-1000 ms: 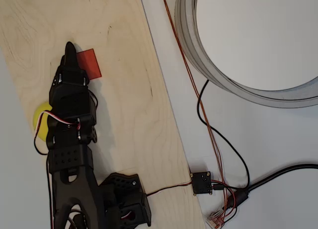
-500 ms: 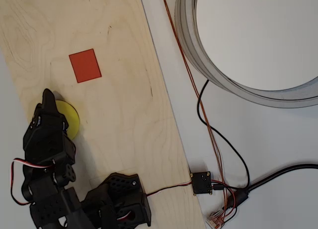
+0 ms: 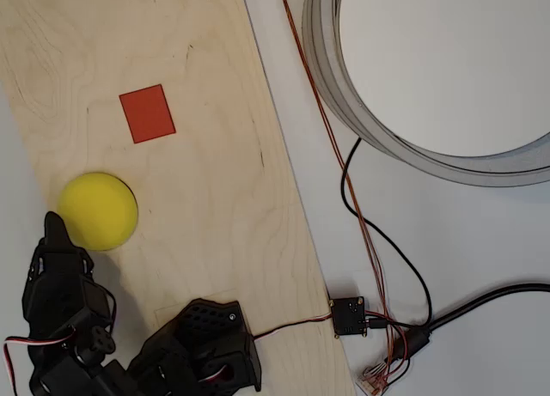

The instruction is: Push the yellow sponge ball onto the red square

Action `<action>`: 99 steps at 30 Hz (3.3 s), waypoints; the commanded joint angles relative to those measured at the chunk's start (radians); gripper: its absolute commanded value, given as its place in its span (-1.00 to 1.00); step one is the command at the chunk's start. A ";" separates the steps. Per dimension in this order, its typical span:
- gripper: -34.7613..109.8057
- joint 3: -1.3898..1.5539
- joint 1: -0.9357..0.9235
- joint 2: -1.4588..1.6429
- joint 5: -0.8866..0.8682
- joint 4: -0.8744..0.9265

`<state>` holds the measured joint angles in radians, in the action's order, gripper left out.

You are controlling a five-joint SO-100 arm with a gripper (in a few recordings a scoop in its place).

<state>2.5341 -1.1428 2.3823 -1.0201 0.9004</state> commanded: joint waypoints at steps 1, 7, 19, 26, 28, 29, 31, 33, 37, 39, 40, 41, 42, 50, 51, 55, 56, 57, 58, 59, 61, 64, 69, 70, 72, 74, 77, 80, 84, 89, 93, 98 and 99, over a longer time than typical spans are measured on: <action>-0.32 0.044 0.063 0.086 -0.014 -0.006; -0.32 0.149 0.153 0.152 -0.020 -0.057; -0.32 0.299 0.164 0.112 -0.017 -0.281; -0.32 0.284 0.114 0.118 -0.014 -0.285; -0.32 0.295 0.091 0.147 -0.005 -0.287; -0.32 0.307 0.080 0.160 -0.002 -0.290; -0.32 0.327 0.069 0.202 -0.002 -0.291; -0.32 0.351 0.044 0.245 0.006 -0.299; -0.32 0.410 -0.006 0.307 0.038 -0.364; -0.31 0.403 -0.031 0.285 0.077 -0.399; -0.31 0.396 -0.040 0.268 0.095 -0.419; -0.31 0.380 -0.046 0.238 0.110 -0.436; -0.30 0.365 -0.052 0.202 0.132 -0.454; -0.31 0.270 -0.086 -0.026 0.327 -0.643; -0.31 0.258 -0.087 -0.055 0.357 -0.667; -0.31 0.212 -0.110 -0.161 0.491 -0.744; -0.31 0.207 -0.117 -0.183 0.525 -0.765; -0.31 0.212 -0.121 -0.196 0.555 -0.793; -0.31 0.219 -0.123 -0.207 0.588 -0.819; -0.32 0.221 -0.127 -0.216 0.621 -0.836; -0.32 0.232 -0.135 -0.218 0.676 -0.857; -0.32 0.235 -0.140 -0.201 0.752 -0.859; -0.33 0.236 -0.133 -0.206 0.773 -0.870; -0.33 0.239 -0.124 -0.204 0.776 -0.873; -0.33 0.247 -0.109 -0.193 0.753 -0.874; -0.34 0.247 -0.095 -0.204 0.723 -0.882; -0.34 0.252 -0.063 -0.215 0.650 -0.905; -0.35 0.242 -0.011 -0.238 0.568 -0.931; -0.36 0.239 0.052 -0.252 0.488 -0.950; -0.37 0.296 0.083 -0.196 0.485 -0.954; -0.37 0.367 0.092 -0.195 0.520 -1.081; -0.37 0.391 0.106 -0.305 0.575 -1.270; -0.37 0.382 0.104 -0.333 0.584 -1.290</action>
<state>2.9253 -1.0400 2.0877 -0.4525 -0.3068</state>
